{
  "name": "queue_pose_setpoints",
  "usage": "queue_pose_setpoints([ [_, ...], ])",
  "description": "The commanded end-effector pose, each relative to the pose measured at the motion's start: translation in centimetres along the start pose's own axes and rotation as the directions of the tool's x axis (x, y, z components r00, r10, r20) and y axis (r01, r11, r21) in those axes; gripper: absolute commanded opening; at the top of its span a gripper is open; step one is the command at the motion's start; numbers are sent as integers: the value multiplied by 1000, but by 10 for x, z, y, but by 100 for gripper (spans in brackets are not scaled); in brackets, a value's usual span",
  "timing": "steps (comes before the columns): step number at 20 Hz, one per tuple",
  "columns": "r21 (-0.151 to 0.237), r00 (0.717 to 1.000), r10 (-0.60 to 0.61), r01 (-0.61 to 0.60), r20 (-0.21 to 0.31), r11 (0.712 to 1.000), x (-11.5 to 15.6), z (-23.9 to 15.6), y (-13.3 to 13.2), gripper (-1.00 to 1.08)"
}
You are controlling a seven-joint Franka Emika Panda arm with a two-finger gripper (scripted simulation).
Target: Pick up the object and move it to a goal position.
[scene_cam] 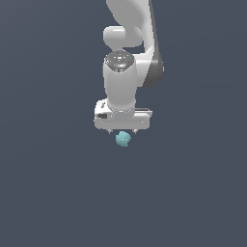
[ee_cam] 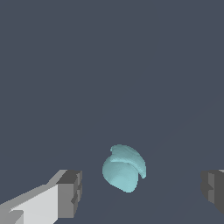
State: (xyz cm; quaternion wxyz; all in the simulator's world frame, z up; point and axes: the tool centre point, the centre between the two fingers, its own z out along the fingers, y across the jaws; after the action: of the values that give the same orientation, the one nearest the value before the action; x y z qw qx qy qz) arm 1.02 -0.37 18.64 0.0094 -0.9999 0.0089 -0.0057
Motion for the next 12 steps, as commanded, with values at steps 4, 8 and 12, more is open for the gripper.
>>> queue_pose_setpoints([
  [4, 5, 1000, 0, 0, -1, 1000, 1, -2, 1, 100],
  [8, 20, 1000, 2, -2, -5, 1000, 4, -9, 4, 100],
  [12, 21, 1000, 3, -3, -5, 1000, 5, -10, 4, 100],
])
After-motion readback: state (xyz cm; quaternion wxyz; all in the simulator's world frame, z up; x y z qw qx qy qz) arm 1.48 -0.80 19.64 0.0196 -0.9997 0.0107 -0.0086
